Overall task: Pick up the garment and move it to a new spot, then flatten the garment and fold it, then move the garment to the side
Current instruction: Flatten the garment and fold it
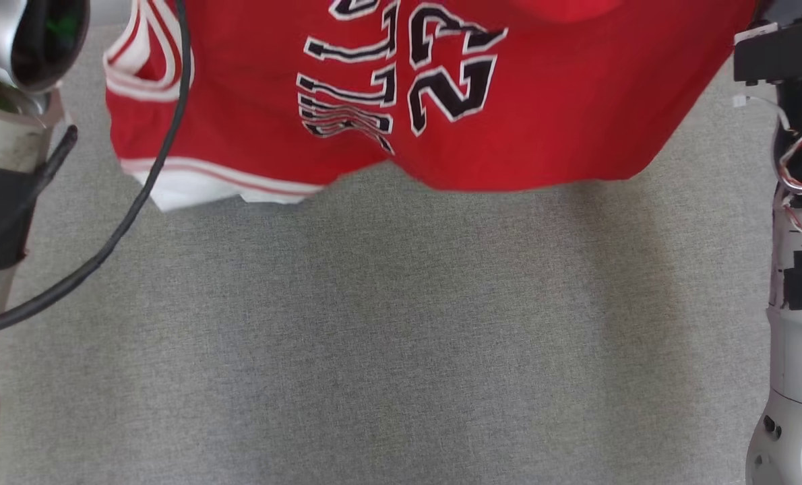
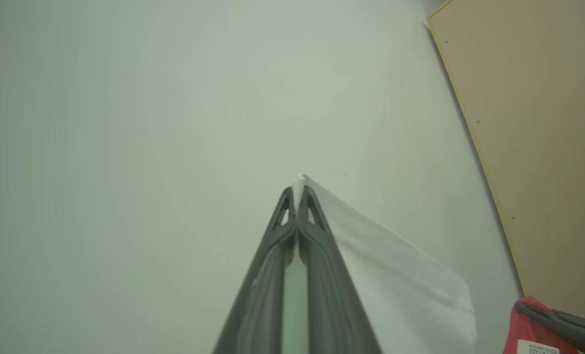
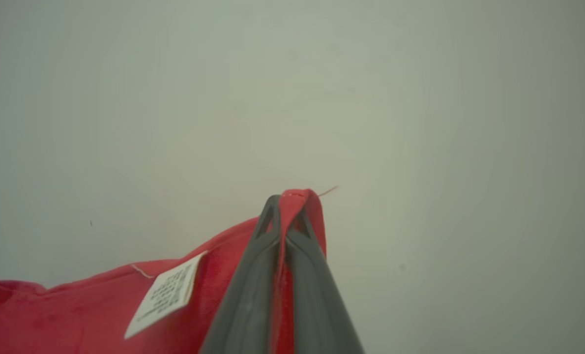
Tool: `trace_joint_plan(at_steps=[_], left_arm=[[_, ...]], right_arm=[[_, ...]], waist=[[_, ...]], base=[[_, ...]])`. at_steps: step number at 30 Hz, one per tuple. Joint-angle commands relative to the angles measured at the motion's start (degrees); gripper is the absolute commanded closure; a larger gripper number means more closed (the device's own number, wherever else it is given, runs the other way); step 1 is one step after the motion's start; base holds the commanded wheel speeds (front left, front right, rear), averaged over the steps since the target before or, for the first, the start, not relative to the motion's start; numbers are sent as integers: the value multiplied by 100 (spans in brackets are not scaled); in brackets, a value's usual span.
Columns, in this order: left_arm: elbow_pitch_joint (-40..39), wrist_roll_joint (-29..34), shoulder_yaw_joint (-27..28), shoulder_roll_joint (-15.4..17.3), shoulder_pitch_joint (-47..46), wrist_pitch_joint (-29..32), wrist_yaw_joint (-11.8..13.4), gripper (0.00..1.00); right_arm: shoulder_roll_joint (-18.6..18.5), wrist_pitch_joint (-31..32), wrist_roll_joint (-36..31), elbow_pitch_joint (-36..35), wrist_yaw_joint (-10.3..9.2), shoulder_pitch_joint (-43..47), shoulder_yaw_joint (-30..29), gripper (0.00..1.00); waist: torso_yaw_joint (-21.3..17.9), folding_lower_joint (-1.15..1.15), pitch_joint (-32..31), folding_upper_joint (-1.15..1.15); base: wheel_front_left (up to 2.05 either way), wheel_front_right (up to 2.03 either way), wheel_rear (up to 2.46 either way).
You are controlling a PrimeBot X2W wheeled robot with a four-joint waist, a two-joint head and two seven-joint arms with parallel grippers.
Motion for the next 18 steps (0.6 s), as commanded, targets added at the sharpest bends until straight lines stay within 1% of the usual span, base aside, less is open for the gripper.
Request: trace_joint_plan(at_steps=[1,6,11,15,18], left_arm=[[18,-33,56,-28,122,-17,8,100],[100,130,331,-149,298,-17,8,100],[169,272,617,-352,402,-18,8,100],[145,315,575,-428,588,-17,8,100],[136,323,512,-421,714,-18,7,100]], right_arm=[[0,-47,35,105,-14,-30,31,100],[96,-244,61,566,-14,-203,51,100],[250,-513,-11,1071,-14,-513,152,100],[359,-672,-58,1388,-14,-727,228,100],[392,-762,-97,1574,-14,-823,264,100]], waist=[[1,0,-21,0],[-31,0,-65,0],[-106,0,-23,0],[-146,0,77,0],[-156,0,147,0]], base=[[0,0,0],[0,0,0],[0,0,0],[0,0,0],[0,0,0]])
